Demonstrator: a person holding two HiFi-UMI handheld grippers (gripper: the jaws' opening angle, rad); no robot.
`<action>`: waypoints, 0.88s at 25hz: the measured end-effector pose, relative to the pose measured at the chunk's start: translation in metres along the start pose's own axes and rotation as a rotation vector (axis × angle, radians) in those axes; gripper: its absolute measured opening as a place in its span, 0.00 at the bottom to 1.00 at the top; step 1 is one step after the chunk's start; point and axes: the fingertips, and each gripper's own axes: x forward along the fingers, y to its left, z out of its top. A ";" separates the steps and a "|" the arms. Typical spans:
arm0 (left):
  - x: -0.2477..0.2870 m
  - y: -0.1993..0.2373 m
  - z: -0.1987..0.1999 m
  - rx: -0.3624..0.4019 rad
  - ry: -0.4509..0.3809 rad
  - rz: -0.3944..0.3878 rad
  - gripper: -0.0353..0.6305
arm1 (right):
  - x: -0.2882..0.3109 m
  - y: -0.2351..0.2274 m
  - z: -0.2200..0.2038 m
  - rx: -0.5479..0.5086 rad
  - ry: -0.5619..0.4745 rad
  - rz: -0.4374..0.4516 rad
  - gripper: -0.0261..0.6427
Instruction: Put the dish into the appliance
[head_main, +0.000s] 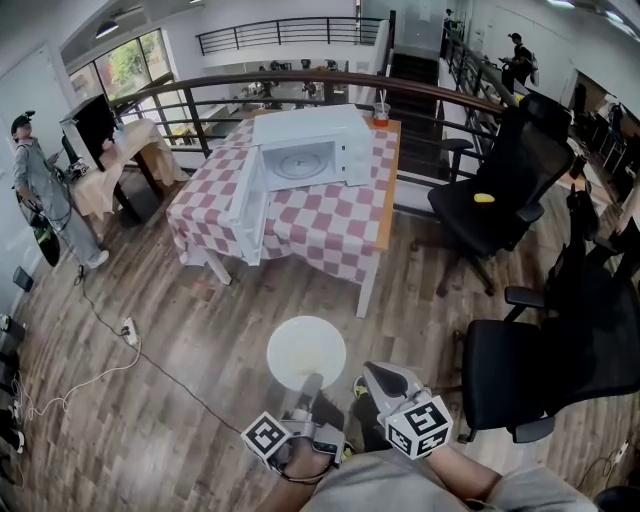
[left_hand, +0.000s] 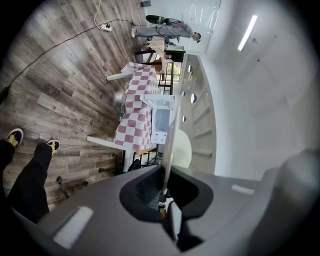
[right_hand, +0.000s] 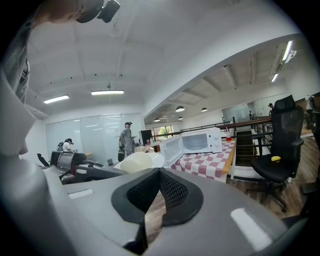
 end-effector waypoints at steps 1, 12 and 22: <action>0.003 0.000 0.001 -0.002 -0.001 -0.001 0.09 | 0.004 -0.003 0.000 -0.001 0.000 0.000 0.04; 0.076 -0.006 0.028 0.020 0.002 -0.016 0.09 | 0.066 -0.051 0.018 0.000 -0.020 0.013 0.04; 0.178 -0.006 0.049 0.039 0.007 -0.003 0.09 | 0.130 -0.129 0.034 0.021 -0.011 0.008 0.04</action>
